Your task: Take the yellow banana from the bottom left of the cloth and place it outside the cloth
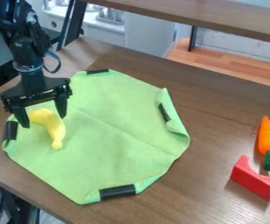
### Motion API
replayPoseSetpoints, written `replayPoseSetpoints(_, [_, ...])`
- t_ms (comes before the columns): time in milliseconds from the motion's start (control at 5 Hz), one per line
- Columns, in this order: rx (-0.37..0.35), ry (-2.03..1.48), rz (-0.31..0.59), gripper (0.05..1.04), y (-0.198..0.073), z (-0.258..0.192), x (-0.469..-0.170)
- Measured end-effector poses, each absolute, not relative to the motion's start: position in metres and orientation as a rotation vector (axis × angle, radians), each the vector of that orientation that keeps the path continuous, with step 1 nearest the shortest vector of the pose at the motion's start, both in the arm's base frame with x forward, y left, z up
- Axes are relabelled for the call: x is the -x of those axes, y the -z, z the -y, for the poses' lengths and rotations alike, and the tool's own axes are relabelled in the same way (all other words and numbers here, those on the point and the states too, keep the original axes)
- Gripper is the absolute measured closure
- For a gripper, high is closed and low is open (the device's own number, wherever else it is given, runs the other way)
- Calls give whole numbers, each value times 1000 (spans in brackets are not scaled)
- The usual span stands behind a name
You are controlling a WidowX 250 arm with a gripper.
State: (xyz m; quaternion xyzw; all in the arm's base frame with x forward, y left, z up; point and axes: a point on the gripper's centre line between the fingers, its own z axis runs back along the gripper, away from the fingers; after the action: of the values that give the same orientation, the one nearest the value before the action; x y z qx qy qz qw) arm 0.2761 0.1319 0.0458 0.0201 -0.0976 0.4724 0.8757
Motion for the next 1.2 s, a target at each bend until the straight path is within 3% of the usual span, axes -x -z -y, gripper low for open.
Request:
replayPoseSetpoints(400, [-13, -1050, 172, 130, -15, -130, -282])
replayPoseSetpoints(600, [-20, -1077, 184, 407, -15, -132, -284])
replayPoseSetpoints(800, [-3, -1073, 169, 525, -15, -129, -284])
replayPoseSetpoints(1200, [41, -1033, 179, 525, -42, -108, -287])
